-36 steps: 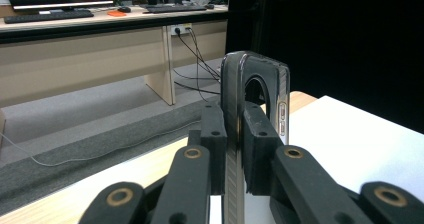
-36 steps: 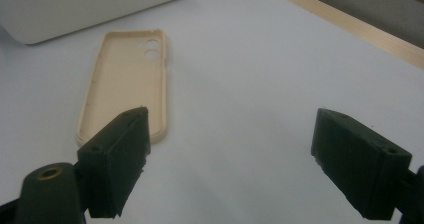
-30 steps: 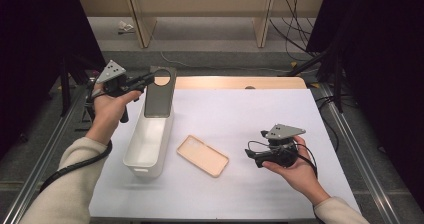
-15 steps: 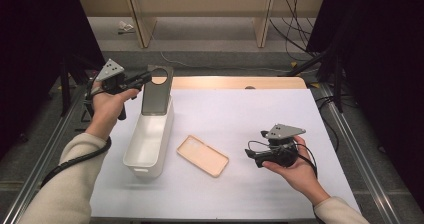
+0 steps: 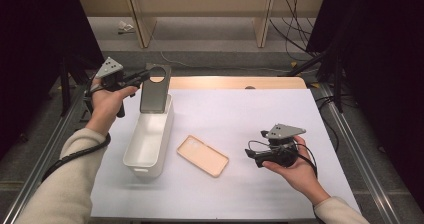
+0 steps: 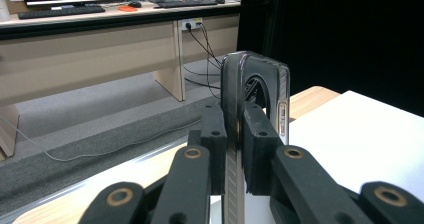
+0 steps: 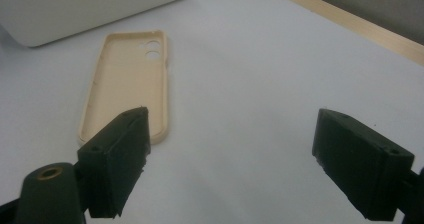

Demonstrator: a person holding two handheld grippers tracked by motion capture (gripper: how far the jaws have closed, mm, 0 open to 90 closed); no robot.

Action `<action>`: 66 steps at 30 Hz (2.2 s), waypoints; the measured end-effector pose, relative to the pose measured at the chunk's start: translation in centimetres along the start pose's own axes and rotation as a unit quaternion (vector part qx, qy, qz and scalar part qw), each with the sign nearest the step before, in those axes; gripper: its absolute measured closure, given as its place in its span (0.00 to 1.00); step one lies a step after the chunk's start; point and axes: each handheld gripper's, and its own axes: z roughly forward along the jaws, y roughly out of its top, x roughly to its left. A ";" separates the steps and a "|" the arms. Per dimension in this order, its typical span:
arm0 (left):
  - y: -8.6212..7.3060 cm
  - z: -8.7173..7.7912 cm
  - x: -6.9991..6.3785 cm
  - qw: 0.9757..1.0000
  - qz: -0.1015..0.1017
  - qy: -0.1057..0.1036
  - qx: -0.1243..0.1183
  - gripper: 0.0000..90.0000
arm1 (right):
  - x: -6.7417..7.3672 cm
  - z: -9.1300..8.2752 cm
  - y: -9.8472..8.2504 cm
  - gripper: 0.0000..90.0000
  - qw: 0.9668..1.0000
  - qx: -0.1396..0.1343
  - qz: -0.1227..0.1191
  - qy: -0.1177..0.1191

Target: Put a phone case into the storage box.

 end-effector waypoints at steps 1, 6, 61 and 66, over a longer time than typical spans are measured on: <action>0.0 0.1 0.1 1.000 0.000 -0.001 0.000 0.91 | 0.0 0.0 0.0 0.18 1.000 0.000 0.000 0.000; -0.3 0.8 0.3 1.000 -0.004 0.002 0.004 0.91 | 0.0 0.0 0.0 0.18 1.000 -0.001 0.000 0.000; -4.7 4.1 2.5 0.997 -0.033 0.020 0.063 0.90 | -0.1 -0.1 0.0 0.18 1.000 -0.007 0.012 0.003; -4.9 4.2 2.5 0.997 -0.036 0.021 0.063 0.90 | -0.1 -0.1 0.0 0.18 1.000 -0.006 0.014 0.004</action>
